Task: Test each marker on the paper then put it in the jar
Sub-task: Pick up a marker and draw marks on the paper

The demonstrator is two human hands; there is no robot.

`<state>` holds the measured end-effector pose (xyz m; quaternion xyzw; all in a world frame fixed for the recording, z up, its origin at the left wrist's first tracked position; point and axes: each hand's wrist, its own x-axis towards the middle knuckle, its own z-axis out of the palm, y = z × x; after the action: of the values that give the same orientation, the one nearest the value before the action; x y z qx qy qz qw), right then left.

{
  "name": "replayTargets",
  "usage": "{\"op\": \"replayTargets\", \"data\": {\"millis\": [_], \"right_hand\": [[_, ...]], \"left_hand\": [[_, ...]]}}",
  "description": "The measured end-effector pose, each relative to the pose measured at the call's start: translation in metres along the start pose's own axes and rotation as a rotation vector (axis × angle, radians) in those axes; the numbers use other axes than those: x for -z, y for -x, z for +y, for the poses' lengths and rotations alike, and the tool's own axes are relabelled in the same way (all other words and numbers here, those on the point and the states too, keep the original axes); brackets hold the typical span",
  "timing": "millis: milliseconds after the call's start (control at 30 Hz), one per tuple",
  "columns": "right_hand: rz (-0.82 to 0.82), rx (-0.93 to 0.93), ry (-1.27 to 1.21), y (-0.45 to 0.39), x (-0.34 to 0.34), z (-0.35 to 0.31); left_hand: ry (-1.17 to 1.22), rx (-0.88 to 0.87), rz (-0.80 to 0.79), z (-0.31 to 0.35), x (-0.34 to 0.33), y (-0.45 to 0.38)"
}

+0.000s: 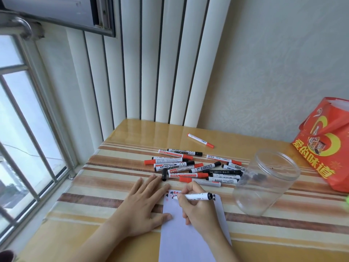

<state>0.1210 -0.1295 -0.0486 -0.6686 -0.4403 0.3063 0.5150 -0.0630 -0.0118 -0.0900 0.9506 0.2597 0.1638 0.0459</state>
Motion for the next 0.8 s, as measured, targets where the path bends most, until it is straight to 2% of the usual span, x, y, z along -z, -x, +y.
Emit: {"op": "replayTargets", "data": {"millis": [367, 567, 800], "right_hand": [[-0.011, 0.003, 0.045, -0.001, -0.002, -0.002], [-0.013, 0.006, 0.04, -0.001, -0.002, -0.001], [-0.018, -0.004, 0.044, -0.001, -0.002, 0.001]], "left_hand": [[0.035, 0.038, -0.065, 0.001, 0.006, -0.002], [0.007, 0.052, -0.168, 0.003, 0.014, -0.002], [0.024, 0.057, -0.163, 0.003, 0.014, -0.002]]}}
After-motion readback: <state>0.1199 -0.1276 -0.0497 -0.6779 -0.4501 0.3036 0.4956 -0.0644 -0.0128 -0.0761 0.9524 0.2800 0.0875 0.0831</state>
